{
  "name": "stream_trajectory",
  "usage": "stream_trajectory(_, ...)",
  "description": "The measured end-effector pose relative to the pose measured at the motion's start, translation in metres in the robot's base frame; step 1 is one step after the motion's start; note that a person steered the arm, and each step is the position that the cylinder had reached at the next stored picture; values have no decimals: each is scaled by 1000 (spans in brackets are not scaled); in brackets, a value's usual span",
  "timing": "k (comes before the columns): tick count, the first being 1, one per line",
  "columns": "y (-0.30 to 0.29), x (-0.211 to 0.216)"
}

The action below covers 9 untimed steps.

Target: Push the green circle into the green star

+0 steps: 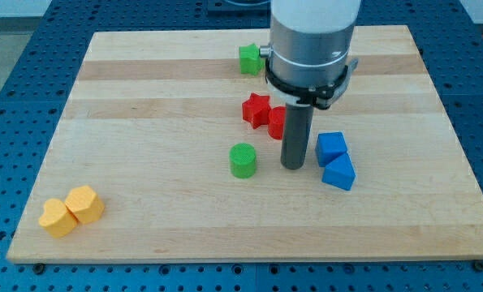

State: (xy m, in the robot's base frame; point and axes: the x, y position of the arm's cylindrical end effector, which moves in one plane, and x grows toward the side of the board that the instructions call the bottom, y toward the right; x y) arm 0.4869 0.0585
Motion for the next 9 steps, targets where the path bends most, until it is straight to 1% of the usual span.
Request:
stream_trajectory(1, 20, -26)
stream_trajectory(2, 37, -35)
stream_trajectory(3, 37, -65)
stream_trajectory(6, -4, -63)
stream_trajectory(7, -4, -63)
stream_trajectory(8, 10, -52)
stream_trajectory(9, 8, -1)
